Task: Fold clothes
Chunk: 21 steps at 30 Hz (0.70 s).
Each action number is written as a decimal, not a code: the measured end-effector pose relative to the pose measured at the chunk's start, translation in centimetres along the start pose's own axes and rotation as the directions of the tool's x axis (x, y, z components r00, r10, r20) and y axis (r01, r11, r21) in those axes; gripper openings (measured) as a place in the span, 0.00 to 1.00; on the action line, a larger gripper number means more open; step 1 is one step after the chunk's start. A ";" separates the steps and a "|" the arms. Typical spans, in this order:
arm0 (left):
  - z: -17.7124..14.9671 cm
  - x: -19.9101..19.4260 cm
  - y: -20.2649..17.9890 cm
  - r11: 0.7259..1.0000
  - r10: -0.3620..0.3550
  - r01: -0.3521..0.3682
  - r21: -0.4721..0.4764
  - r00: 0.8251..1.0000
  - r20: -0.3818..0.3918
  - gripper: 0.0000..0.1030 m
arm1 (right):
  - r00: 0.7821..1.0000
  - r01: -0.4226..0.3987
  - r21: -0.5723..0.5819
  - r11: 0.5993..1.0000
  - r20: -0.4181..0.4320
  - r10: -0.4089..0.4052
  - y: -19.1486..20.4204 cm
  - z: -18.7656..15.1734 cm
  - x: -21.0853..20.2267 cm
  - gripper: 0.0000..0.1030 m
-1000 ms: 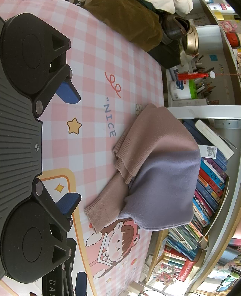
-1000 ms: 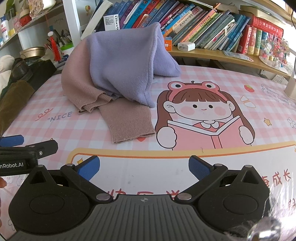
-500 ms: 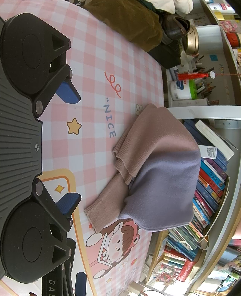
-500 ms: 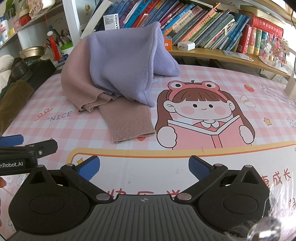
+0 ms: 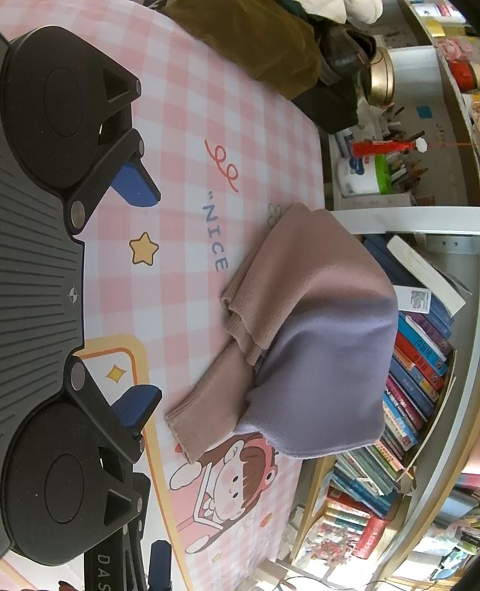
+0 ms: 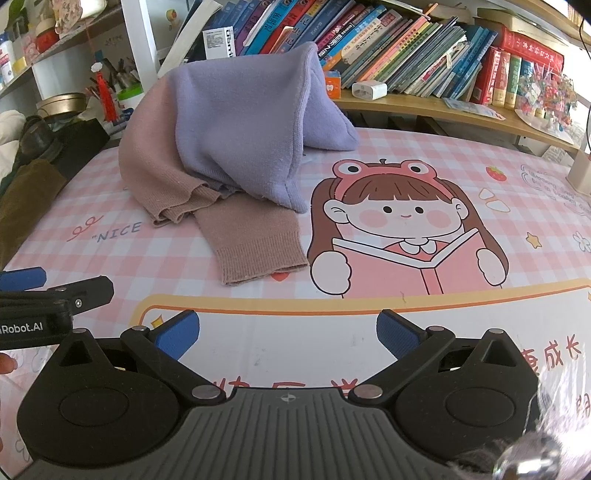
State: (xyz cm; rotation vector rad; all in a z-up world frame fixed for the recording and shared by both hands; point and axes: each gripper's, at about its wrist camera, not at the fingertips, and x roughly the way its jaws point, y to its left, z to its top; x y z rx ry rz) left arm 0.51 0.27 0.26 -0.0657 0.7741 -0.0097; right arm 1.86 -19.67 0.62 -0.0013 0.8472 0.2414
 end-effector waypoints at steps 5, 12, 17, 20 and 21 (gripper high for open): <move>0.0 0.0 -0.1 1.000 0.001 -0.001 0.003 1.000 -0.002 1.00 | 1.000 -0.006 -0.003 1.000 -0.003 0.006 0.0 0.0 0.1 1.00; 0.0 0.0 -0.1 1.000 0.005 -0.005 0.003 1.000 -0.005 1.00 | 1.000 -0.006 -0.001 1.000 -0.006 0.006 0.1 0.0 0.1 1.00; 0.1 0.1 -0.2 1.000 0.007 -0.006 0.003 1.000 -0.006 1.00 | 1.000 -0.006 -0.001 1.000 -0.007 0.006 0.1 0.0 0.1 1.00; 0.1 0.1 -0.2 1.000 0.007 -0.007 0.003 1.000 -0.006 1.00 | 1.000 -0.007 -0.001 1.000 -0.007 0.007 0.1 0.0 0.1 1.00; 0.0 0.1 -0.1 1.000 0.007 -0.007 0.003 1.000 -0.006 1.00 | 1.000 -0.007 -0.001 1.000 -0.007 0.007 0.1 0.0 0.1 1.00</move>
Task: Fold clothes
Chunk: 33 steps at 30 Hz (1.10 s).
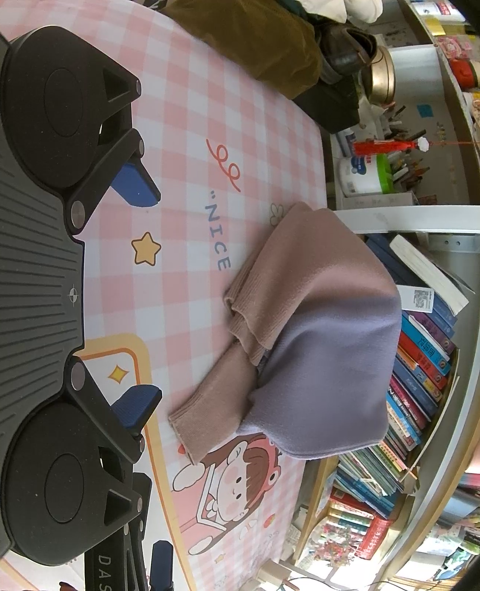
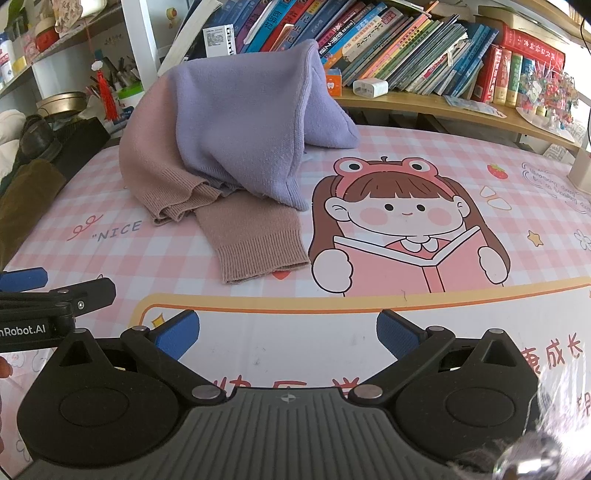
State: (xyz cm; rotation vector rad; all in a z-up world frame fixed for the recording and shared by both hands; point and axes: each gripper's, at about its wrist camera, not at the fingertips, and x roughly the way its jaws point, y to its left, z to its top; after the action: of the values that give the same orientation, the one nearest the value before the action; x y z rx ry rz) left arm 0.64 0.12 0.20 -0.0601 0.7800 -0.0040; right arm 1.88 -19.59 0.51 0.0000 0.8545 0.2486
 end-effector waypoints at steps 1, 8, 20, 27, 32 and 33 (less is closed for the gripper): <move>0.0 0.0 0.0 1.000 0.000 0.000 0.000 1.000 0.000 1.00 | 1.000 0.000 0.000 1.000 0.000 0.000 0.0 0.0 0.0 1.00; -0.1 0.0 0.1 1.000 0.008 -0.008 0.000 1.000 0.000 1.00 | 1.000 -0.002 0.001 1.000 -0.005 0.002 0.0 -0.1 0.1 1.00; -0.4 0.0 0.0 1.000 0.015 -0.015 0.001 1.000 -0.003 1.00 | 1.000 -0.008 0.001 1.000 -0.014 0.008 -0.1 -0.4 0.3 1.00; -0.7 -0.4 0.0 0.999 0.047 -0.047 -0.013 0.999 -0.004 1.00 | 0.999 -0.035 -0.021 0.999 -0.021 0.035 0.0 -0.4 0.5 1.00; -1.0 -0.8 -0.5 0.997 0.079 -0.079 -0.025 0.997 -0.008 1.00 | 0.998 -0.066 -0.035 0.997 -0.026 0.065 -0.5 -0.5 0.5 1.00; -1.0 -0.8 -0.8 0.996 0.085 -0.085 -0.027 0.996 -0.010 1.00 | 0.997 -0.073 -0.037 0.997 -0.027 0.072 -0.7 -0.5 0.5 1.00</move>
State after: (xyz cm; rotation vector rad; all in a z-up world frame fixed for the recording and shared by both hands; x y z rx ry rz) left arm -0.61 -0.66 0.04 -0.0533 0.7913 0.0871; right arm 1.95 -20.19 -0.30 -0.0074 0.8767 0.3334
